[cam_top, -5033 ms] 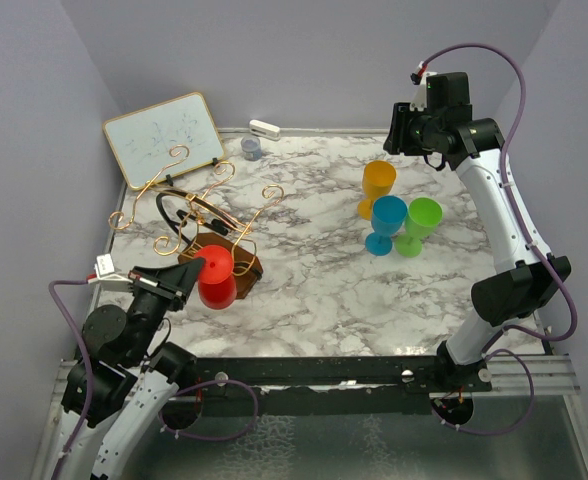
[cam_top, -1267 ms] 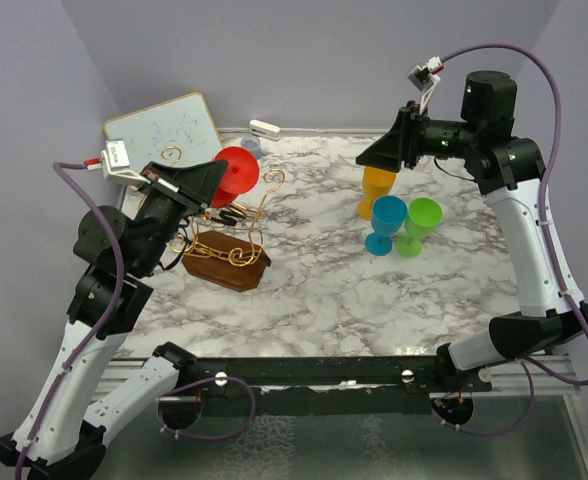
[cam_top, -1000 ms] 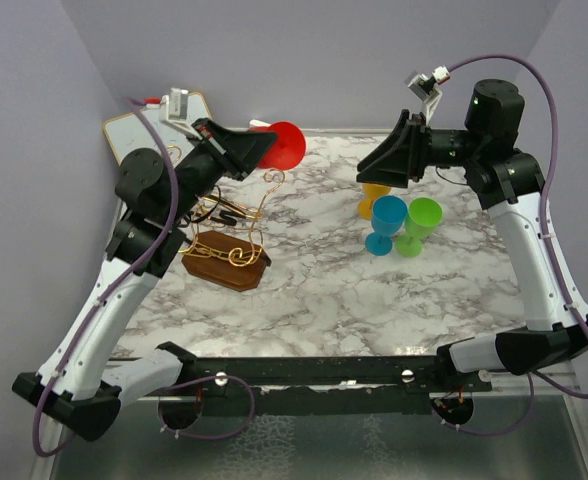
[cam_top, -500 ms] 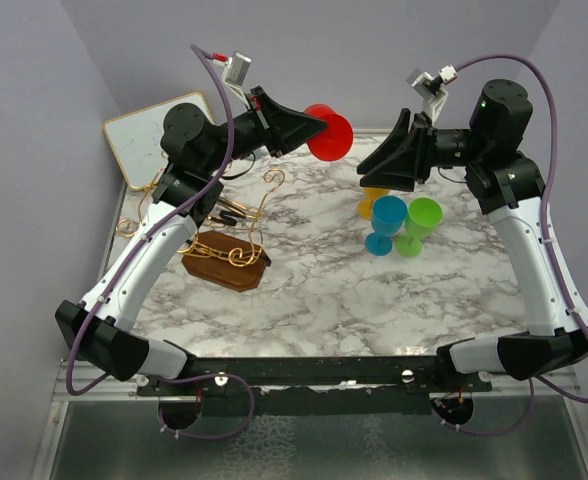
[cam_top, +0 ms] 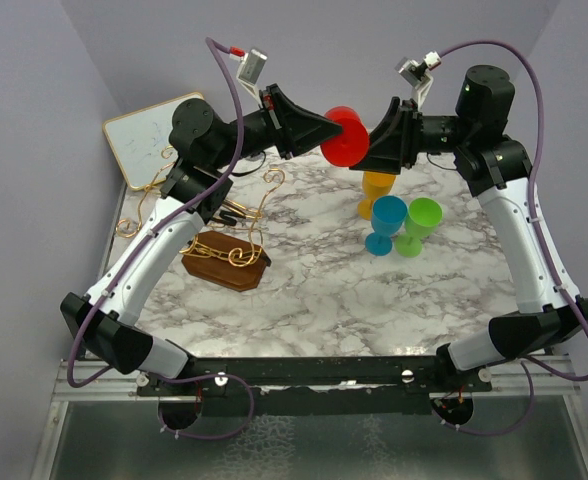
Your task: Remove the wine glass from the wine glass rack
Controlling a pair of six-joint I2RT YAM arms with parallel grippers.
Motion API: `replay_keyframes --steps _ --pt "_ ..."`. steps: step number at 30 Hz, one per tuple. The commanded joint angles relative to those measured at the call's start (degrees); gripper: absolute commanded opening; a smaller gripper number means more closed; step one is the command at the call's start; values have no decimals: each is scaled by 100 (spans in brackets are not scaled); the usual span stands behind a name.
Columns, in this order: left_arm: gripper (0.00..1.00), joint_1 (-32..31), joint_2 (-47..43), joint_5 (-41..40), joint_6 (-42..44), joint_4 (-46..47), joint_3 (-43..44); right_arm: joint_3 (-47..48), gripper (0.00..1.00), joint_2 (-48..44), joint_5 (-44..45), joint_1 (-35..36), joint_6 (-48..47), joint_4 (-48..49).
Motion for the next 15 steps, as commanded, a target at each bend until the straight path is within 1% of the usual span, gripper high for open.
replay_keyframes --steps 1,10,15 --pt "0 -149 108 -216 532 -505 344 277 44 -10 306 85 -239 -342" --pt "0 -197 82 -469 797 -799 517 131 44 -202 741 115 -747 -947" --pt "0 -197 2 -606 1038 -953 647 -136 44 -420 669 123 -859 -977"
